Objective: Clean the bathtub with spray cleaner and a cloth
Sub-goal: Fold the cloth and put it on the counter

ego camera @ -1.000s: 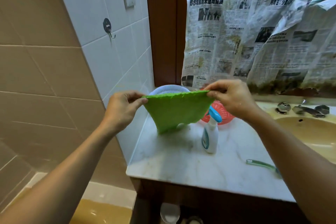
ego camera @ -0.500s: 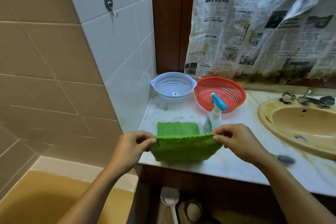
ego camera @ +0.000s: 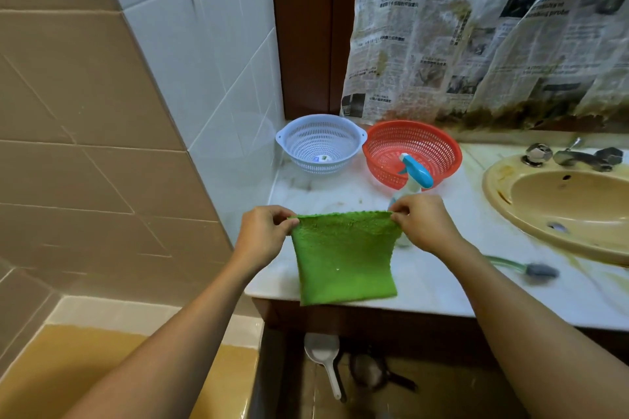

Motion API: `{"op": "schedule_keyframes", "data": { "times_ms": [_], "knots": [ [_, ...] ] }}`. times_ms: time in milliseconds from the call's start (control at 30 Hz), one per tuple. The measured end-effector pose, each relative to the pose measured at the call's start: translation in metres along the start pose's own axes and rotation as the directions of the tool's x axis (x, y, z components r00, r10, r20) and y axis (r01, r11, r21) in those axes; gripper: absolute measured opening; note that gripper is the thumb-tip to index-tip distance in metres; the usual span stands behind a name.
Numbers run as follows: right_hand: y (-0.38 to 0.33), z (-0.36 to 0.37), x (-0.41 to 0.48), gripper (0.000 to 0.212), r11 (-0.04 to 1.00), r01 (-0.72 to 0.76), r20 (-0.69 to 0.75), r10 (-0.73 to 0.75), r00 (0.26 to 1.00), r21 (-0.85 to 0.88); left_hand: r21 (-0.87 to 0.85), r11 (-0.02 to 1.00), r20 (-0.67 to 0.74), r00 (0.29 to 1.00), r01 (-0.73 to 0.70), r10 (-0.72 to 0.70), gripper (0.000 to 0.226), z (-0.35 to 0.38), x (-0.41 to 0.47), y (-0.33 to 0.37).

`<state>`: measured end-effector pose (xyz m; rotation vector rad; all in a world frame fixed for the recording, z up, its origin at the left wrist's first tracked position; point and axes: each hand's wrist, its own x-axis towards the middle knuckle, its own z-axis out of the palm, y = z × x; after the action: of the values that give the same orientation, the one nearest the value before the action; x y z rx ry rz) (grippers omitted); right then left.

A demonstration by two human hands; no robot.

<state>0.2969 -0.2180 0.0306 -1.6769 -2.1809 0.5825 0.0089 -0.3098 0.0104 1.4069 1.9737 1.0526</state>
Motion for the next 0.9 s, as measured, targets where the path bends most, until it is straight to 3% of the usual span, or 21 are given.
{"op": "schedule_keyframes", "data": {
  "times_ms": [267, 367, 600, 700, 800, 900],
  "knots": [
    [-0.003, 0.055, 0.086, 0.031, 0.934, -0.034, 0.027, 0.046, 0.999, -0.357, 0.127, 0.987, 0.070, 0.992, 0.094, -0.103, 0.003, 0.037, 0.083, -0.026],
    [-0.014, 0.065, 0.102, 0.031, 0.898, 0.000, 0.108, 0.052, 0.993, -0.441, 0.128, 0.983, 0.092, 0.986, 0.128, -0.140, 0.003, 0.057, 0.102, -0.041],
    [-0.009, 0.100, 0.136, 0.032, 0.873, 0.040, 0.259, 0.100, 0.961, -0.487, 0.211, 0.951, 0.108, 0.962, 0.224, -0.251, 0.017, 0.088, 0.133, -0.076],
    [-0.005, 0.114, 0.143, 0.032, 0.857, 0.087, 0.317, 0.092, 0.944, -0.508, 0.237, 0.951, 0.100, 0.969, 0.197, -0.225, 0.015, 0.097, 0.136, -0.088],
    [-0.002, 0.123, 0.145, 0.030, 0.843, 0.131, 0.302, 0.039, 0.952, -0.522, 0.311, 0.938, 0.076, 0.980, 0.154, -0.186, 0.004, 0.104, 0.133, -0.090],
    [0.000, 0.119, 0.145, 0.027, 0.833, 0.155, 0.267, -0.009, 0.964, -0.531, 0.358, 0.923, 0.050, 0.984, 0.142, -0.171, 0.011, 0.106, 0.129, -0.092]
  ]
}}
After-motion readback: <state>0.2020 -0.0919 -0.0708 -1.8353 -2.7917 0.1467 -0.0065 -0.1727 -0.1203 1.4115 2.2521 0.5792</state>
